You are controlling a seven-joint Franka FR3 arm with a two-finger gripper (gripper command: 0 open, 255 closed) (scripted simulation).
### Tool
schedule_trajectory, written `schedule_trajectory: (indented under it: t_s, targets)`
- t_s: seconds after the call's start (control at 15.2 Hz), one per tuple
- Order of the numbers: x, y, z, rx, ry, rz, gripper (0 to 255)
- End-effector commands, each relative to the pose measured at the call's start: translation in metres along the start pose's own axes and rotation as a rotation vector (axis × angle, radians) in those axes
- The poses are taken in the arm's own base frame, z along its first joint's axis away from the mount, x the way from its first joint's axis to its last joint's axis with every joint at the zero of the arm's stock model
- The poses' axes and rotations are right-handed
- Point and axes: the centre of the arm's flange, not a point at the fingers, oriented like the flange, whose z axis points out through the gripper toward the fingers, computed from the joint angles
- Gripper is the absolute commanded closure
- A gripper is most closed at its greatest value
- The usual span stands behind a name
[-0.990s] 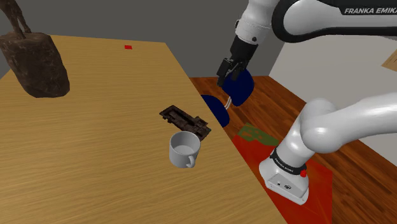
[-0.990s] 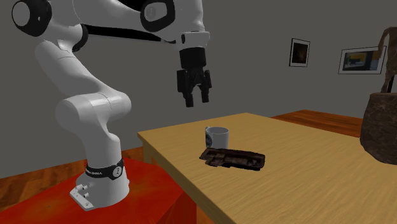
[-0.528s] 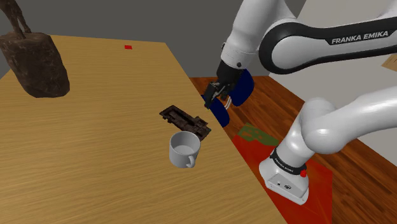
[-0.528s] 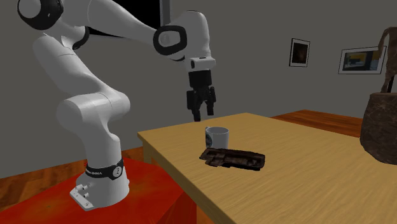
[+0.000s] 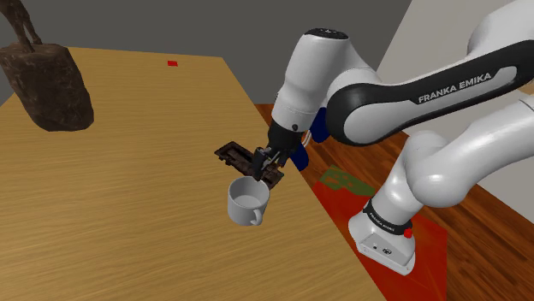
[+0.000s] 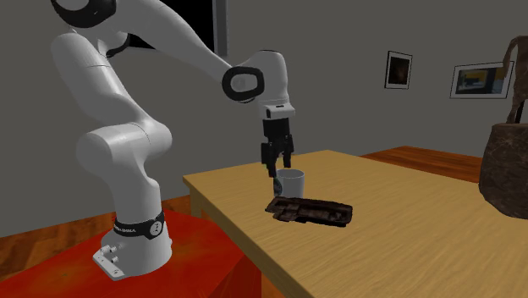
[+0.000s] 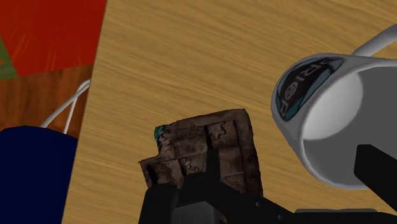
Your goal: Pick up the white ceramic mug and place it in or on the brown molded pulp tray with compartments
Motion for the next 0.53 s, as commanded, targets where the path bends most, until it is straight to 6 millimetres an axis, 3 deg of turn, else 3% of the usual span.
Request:
schedule_trajectory:
  t_s: [0.0,0.46]
  targets:
    - [-0.007,-0.018,0.015,0.007,-0.005,0.004,0]
    - [-0.008,-0.018,0.052,0.007,-0.005,0.004,0]
